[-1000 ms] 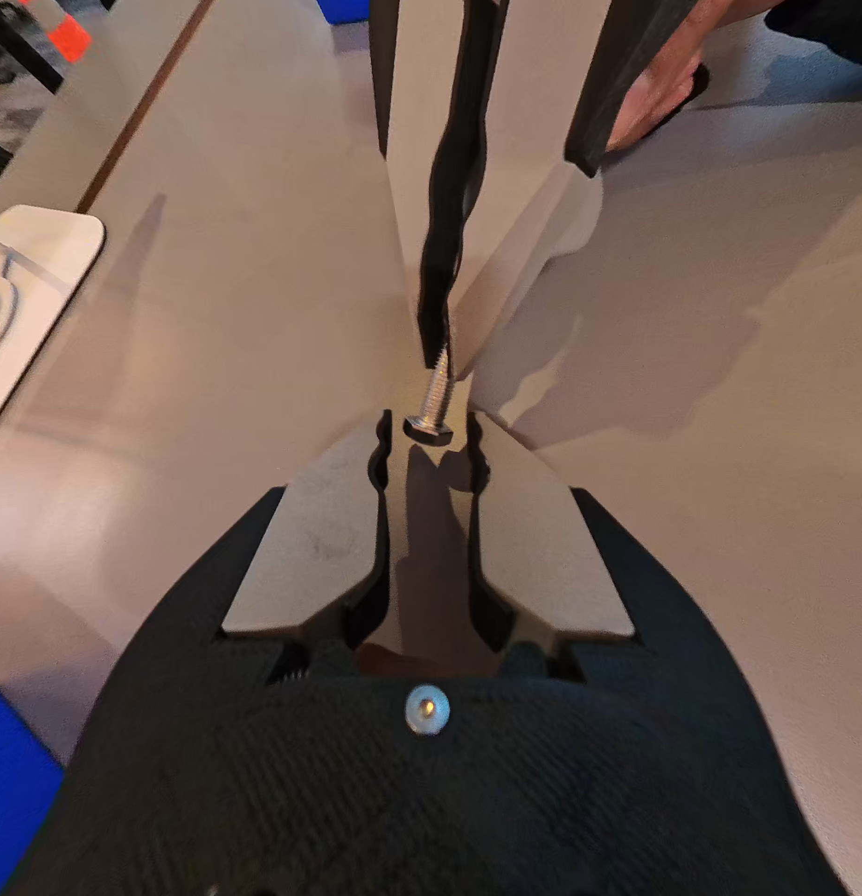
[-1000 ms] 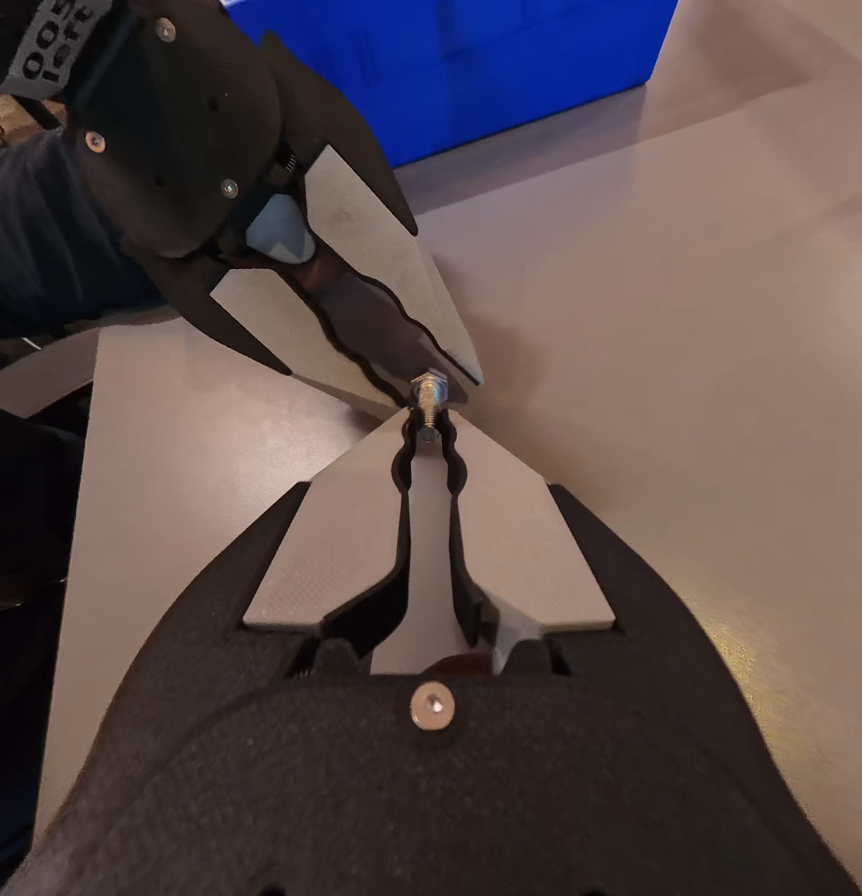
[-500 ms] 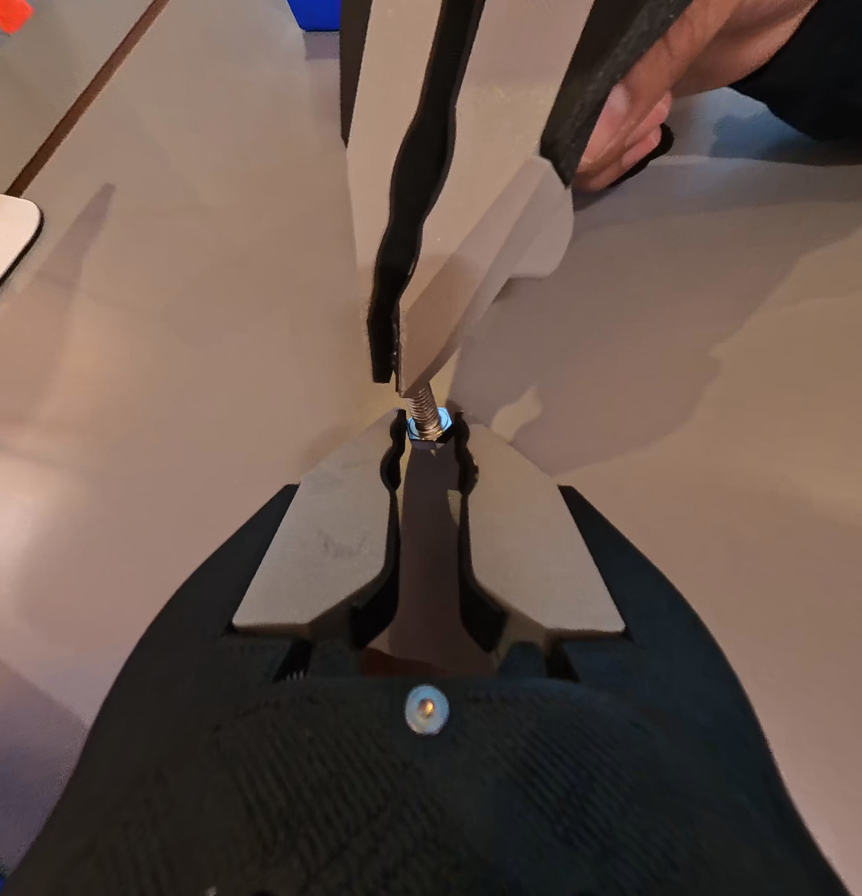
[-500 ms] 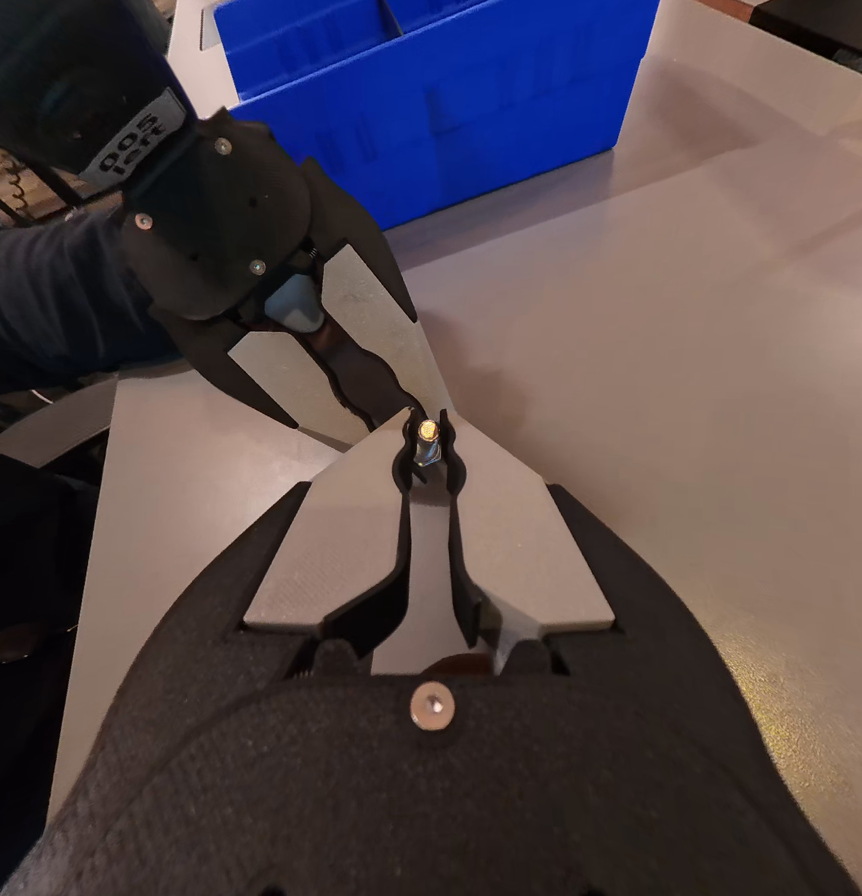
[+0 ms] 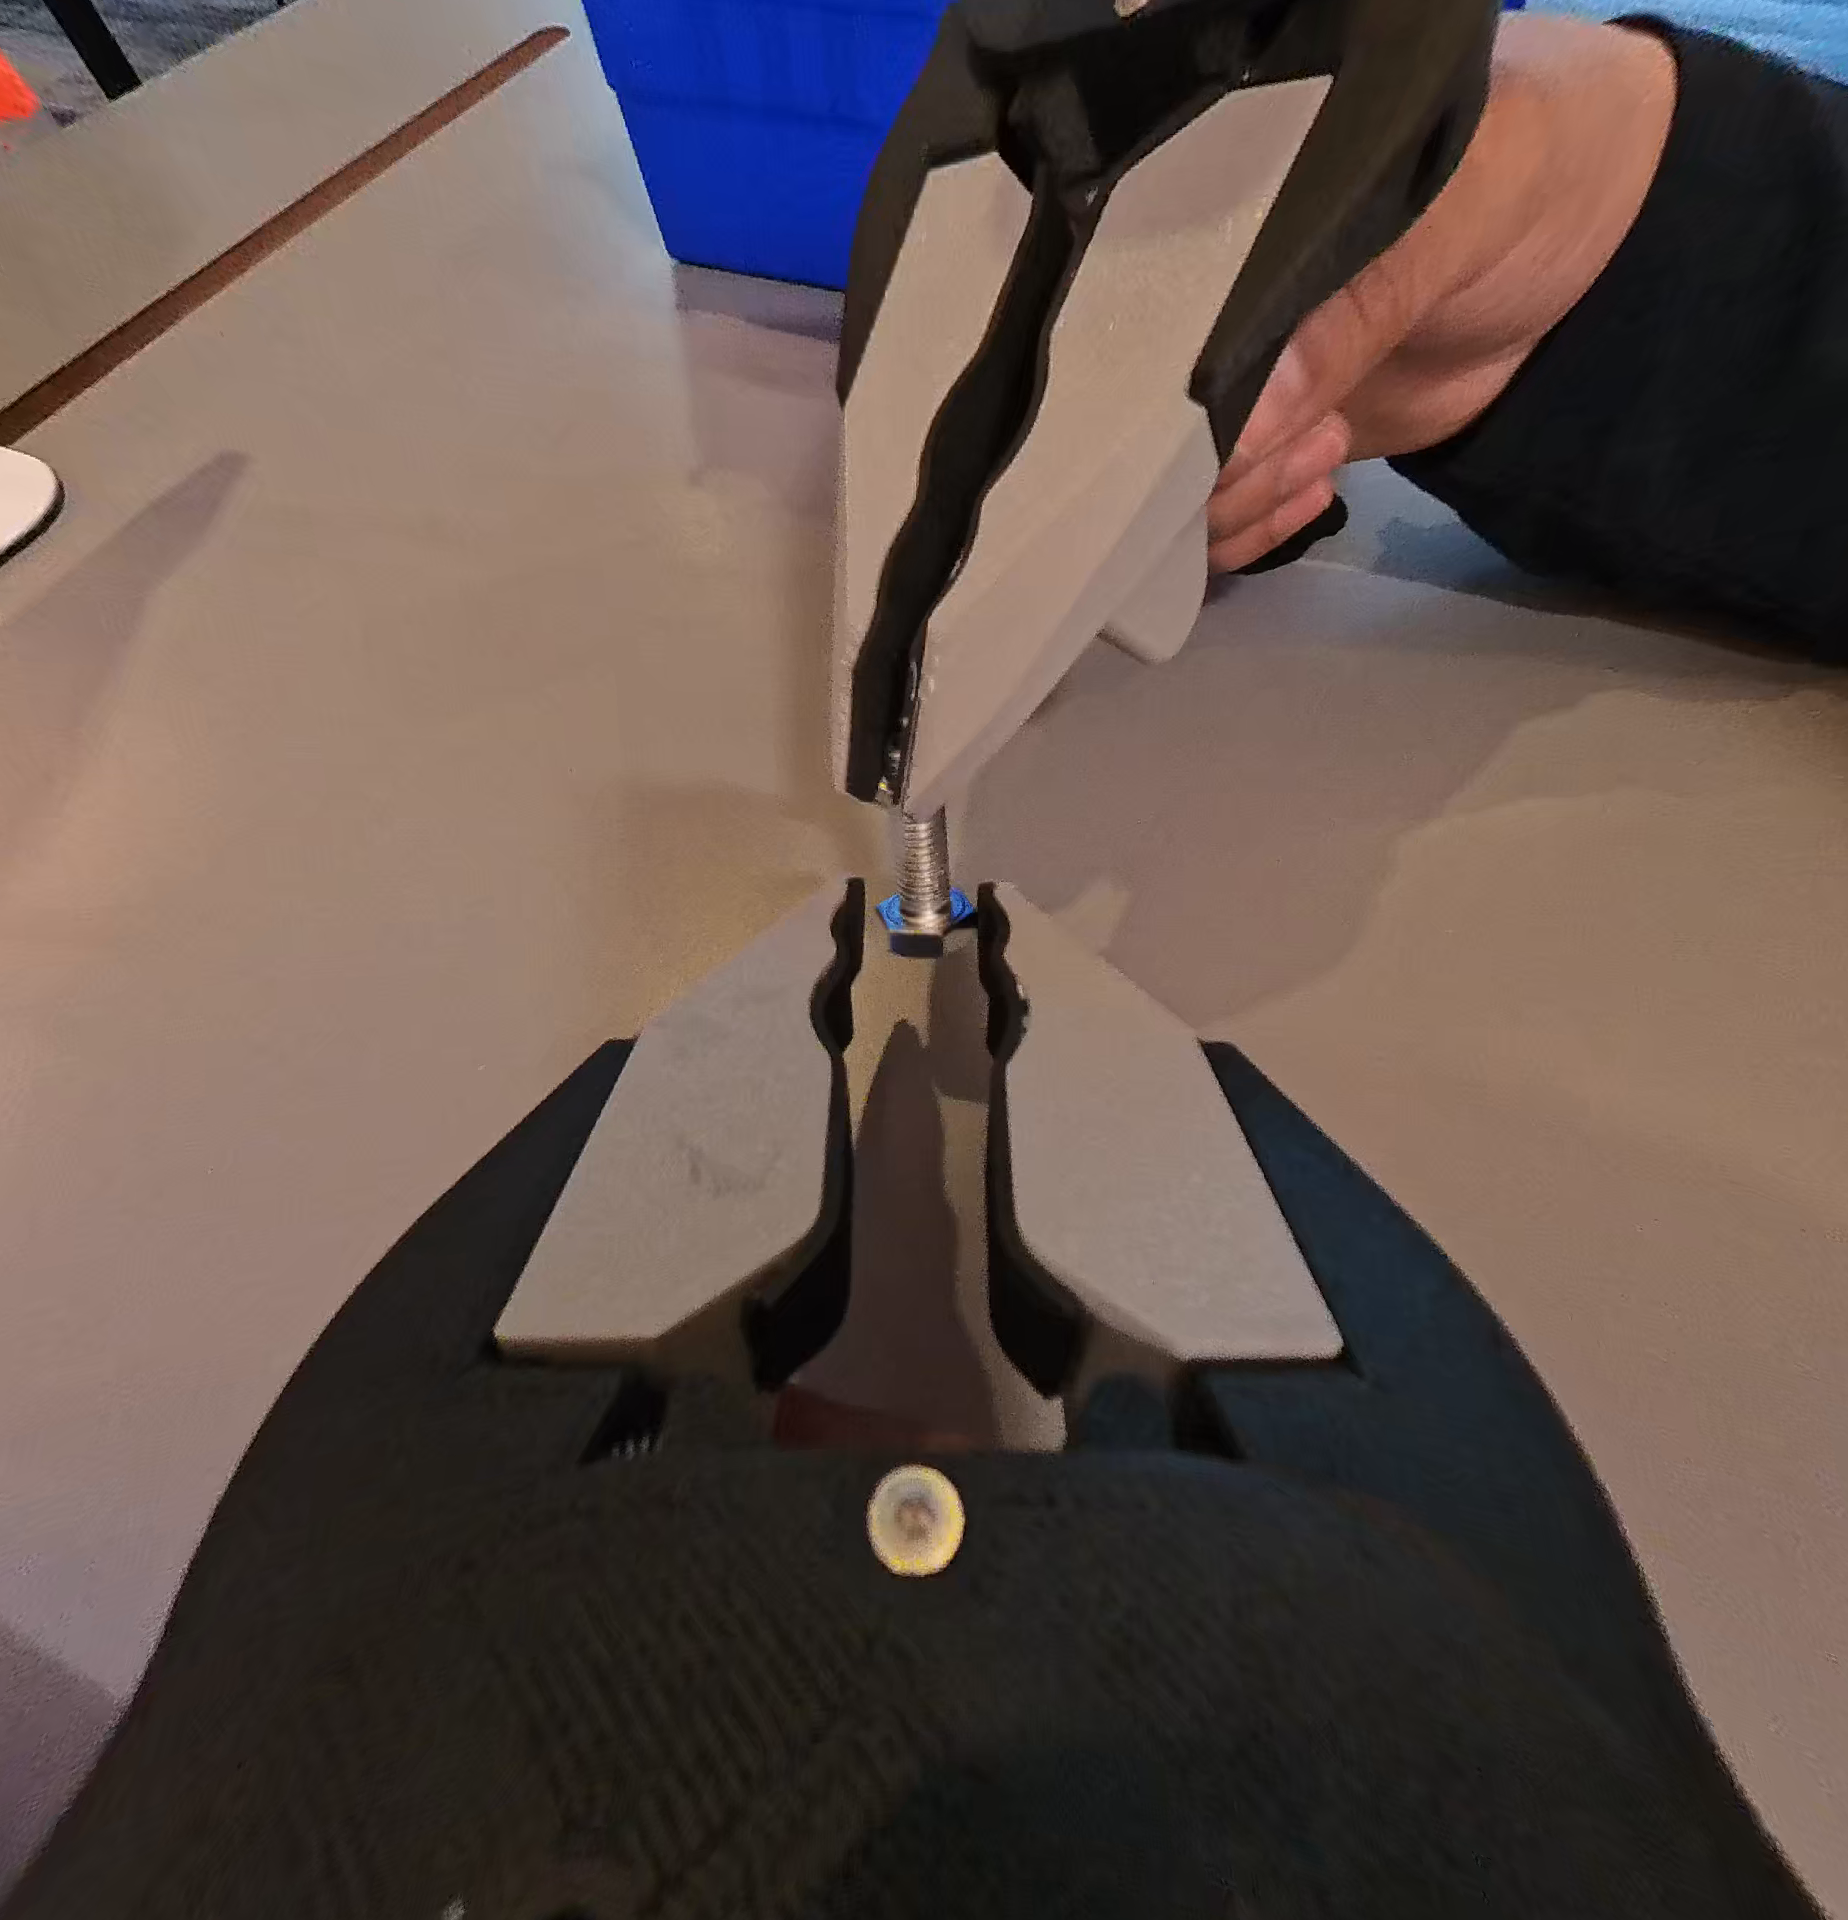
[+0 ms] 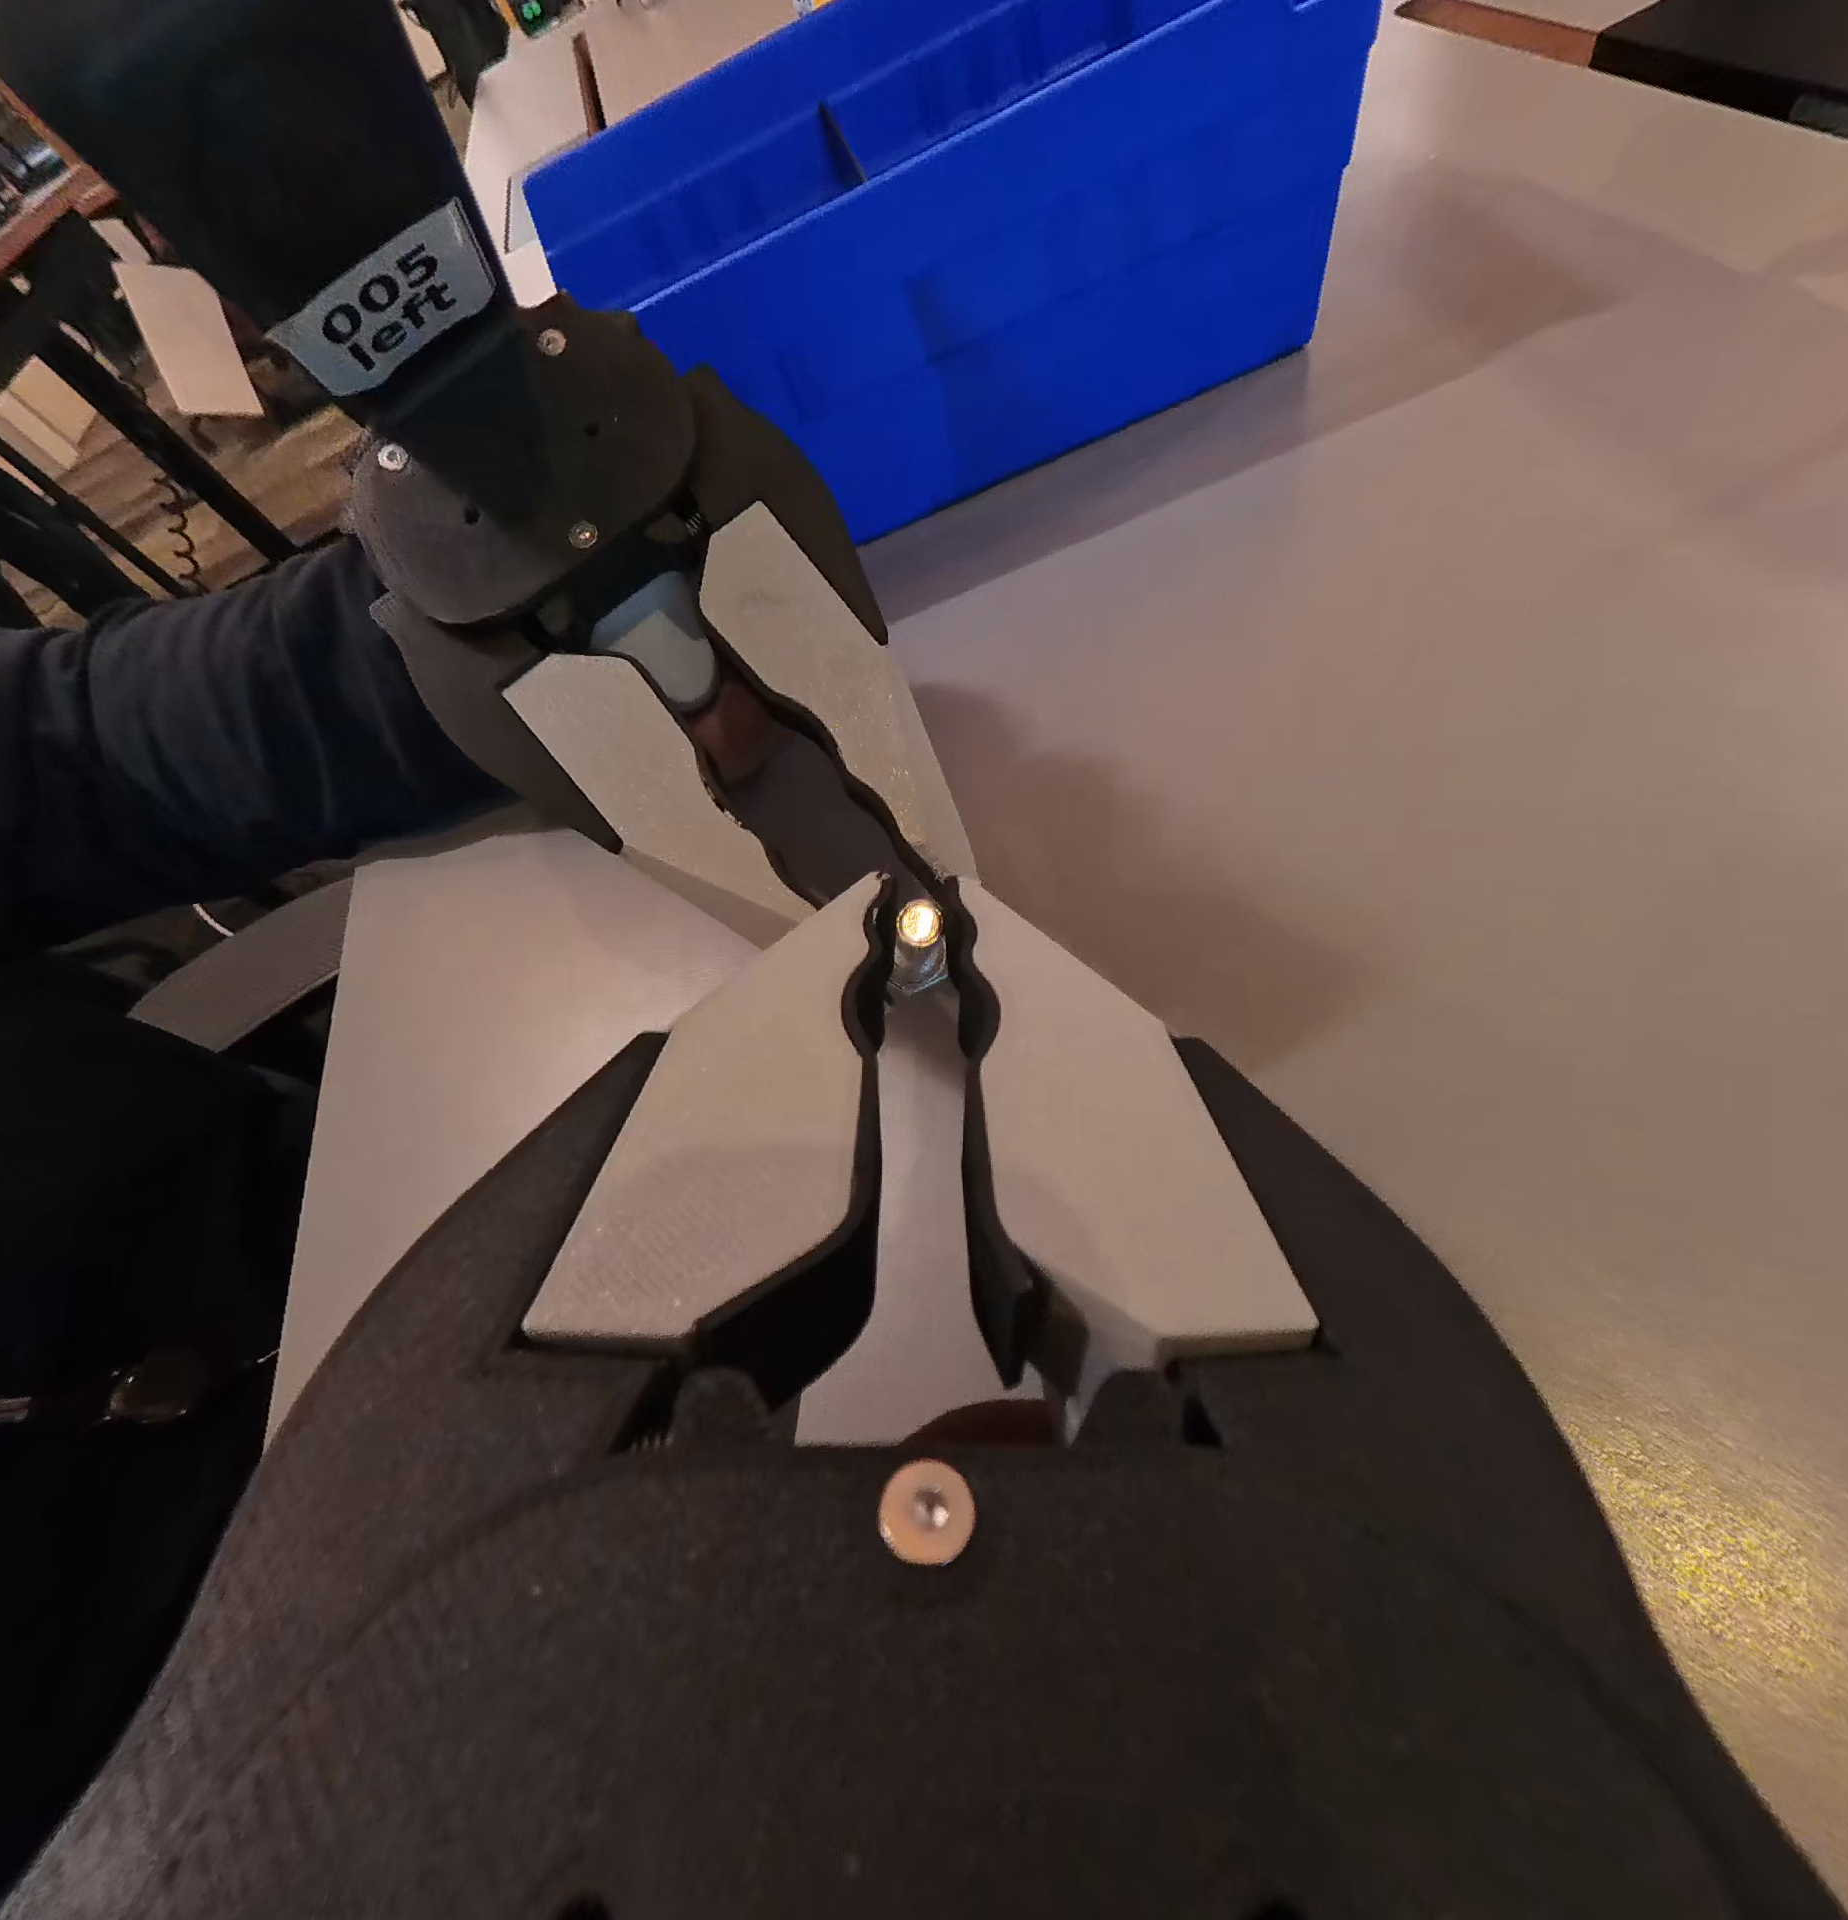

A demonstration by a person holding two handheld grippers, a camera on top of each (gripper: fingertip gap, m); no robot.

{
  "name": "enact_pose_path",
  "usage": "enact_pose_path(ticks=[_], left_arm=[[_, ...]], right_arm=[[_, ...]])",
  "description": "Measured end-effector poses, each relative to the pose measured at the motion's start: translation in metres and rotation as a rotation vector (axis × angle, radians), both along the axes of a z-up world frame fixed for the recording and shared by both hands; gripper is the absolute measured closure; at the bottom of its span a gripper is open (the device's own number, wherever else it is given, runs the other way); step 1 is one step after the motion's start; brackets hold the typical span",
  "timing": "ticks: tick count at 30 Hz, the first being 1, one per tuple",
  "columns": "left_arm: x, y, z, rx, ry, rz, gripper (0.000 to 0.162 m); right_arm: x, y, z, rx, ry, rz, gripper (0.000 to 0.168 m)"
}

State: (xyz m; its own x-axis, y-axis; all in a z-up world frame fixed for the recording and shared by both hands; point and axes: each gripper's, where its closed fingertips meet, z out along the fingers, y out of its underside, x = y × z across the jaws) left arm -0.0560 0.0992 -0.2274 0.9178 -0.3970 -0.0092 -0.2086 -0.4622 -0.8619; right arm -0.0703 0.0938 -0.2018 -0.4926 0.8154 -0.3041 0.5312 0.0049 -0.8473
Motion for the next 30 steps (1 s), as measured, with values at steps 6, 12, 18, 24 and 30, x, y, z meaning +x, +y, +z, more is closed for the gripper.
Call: enact_pose_path(ticks=[6,12,18,24,30], left_arm=[[0.001,-0.0004,0.0032,0.02,0.016,-0.008,0.148],[0.0016,-0.0025,0.0069,0.024,-0.027,-0.02,0.151],[0.0052,-0.0039,0.001,-0.01,-0.038,-0.038,0.149],[0.0052,-0.0036,0.0015,-0.007,-0.047,-0.036,0.154],[0.0041,-0.004,0.0059,0.003,-0.075,-0.033,0.153]], right_arm=[[0.0012,-0.0036,-0.0045,-0.002,-0.026,0.013,0.163],[0.0011,-0.0043,-0.0046,-0.014,-0.03,0.015,0.163],[0.0014,-0.0083,-0.0002,-0.044,-0.021,0.026,0.163],[0.0018,-0.0067,-0.0013,-0.03,-0.026,0.021,0.163],[0.0016,-0.0057,-0.0028,-0.026,-0.03,0.017,0.163]])
